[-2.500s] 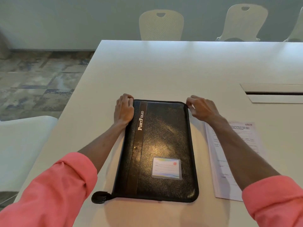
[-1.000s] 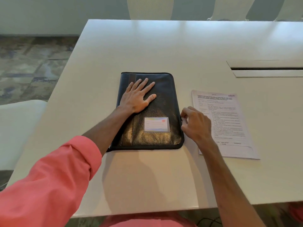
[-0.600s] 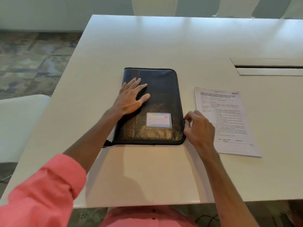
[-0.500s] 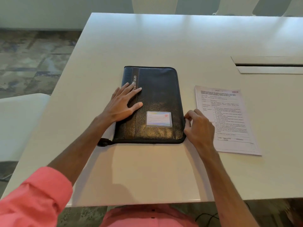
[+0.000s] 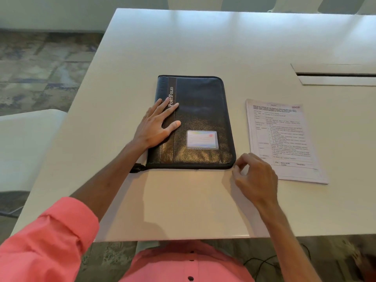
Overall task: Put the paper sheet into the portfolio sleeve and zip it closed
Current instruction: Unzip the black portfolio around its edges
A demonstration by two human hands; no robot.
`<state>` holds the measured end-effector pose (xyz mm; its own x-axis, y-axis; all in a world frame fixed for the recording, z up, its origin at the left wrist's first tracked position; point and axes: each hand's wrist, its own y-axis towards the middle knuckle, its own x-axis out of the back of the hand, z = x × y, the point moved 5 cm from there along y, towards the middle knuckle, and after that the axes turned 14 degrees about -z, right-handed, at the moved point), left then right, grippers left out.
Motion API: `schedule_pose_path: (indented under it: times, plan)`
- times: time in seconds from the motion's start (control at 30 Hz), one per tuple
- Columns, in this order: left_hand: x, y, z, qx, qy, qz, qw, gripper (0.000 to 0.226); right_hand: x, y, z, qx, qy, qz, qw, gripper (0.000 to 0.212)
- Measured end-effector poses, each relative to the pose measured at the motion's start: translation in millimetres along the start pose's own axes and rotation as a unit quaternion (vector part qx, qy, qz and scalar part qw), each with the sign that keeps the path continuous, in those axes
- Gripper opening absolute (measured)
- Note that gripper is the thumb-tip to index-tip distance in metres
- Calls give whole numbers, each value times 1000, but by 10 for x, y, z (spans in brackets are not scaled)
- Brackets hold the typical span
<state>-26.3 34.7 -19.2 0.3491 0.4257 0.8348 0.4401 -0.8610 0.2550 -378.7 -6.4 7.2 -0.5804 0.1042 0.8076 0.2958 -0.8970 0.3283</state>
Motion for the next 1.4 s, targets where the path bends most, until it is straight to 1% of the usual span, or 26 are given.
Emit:
schedule_pose_path:
  times: [0.1,0.2,0.37,0.6,0.73,0.9,1.07,1.4]
  plan:
    - [4,-7,-13,1,7,0,1000,68,-58,-234,139,-35,22,-13,999,13]
    - [8,-15,-35,3,8,4,1000,68,-151,-367,302,-41,36,-26,998,12]
    - [6,-13,-38,5,9,6,1000,69,-308,-461,618,2,58,-25,998,14]
    - [-23,-30,-13,9,10,5,1000,69,-452,-530,876,40,49,-17,998,15]
    - [-27,-19,-10,6,13,3,1000,69,-500,-565,1010,70,44,-3,997,10]
    - [-32,-36,-5,14,17,-5,1000,69,-643,-648,1329,109,48,18,993,15]
    - [-28,-49,-24,15,19,-5,1000,70,-766,-714,1543,127,55,33,990,18]
    - [-60,-29,-14,20,17,1,1000,70,-858,-768,1676,139,93,37,985,15]
